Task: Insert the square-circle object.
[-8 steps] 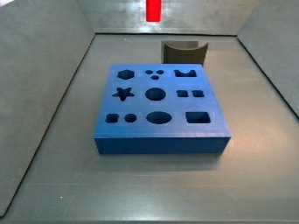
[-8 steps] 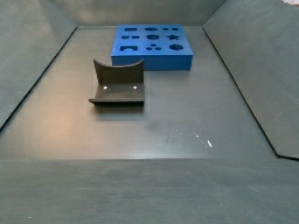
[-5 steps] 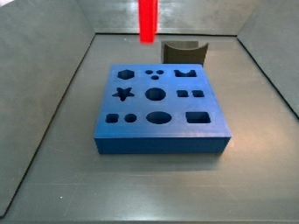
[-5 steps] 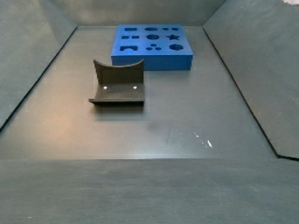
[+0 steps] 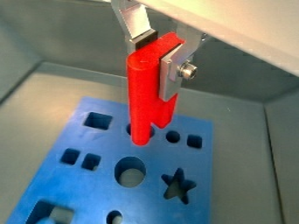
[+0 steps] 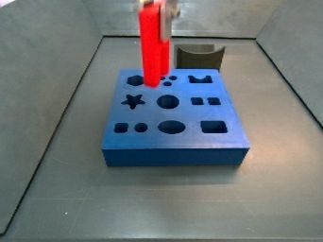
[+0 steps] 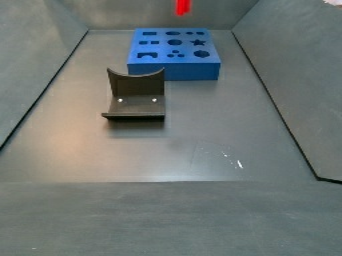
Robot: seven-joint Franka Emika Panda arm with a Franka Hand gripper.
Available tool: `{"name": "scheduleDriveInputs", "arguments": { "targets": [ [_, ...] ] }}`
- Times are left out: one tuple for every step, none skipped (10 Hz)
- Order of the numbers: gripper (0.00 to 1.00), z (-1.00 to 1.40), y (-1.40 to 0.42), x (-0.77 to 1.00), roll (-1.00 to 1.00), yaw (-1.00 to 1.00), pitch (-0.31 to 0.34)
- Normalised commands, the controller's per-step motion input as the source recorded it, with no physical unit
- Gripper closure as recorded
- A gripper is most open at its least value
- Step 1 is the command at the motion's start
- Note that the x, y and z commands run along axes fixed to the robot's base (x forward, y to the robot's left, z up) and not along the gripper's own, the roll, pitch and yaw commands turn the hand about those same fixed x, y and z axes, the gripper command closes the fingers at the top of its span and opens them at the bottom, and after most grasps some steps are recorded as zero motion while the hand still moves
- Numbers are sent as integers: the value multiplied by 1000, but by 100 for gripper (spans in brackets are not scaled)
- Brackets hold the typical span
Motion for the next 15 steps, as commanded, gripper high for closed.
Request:
{"name": "scheduleDriveInputs", "arguments": {
  "targets": [
    [100,-546,0,0,0,-1000,0],
    [100,-180,0,-83,73,-1000,0],
    [100,0,-23,-260,93,-863,0],
    [100,0,-54,-329,93,-783,0],
    [100,0,-71,-320,64,-774,0],
    [100,-249,0,-177,0,-951,-36],
    [100,-289,0,-134,0,-1000,-47],
    [100,-363,0,-26,-40,-1000,-67],
    [100,-311,0,0,-27,-1000,-60],
    [100,-243,0,0,-4,-1000,-31],
    [100,-74,-57,0,0,-1000,0],
    [100,-40,-83,0,1,-1000,0],
    [100,-26,-83,0,10,-1000,0],
    [100,0,-106,0,46,-1000,0],
    [100,-14,-143,0,97,-957,27]
  ]
}}
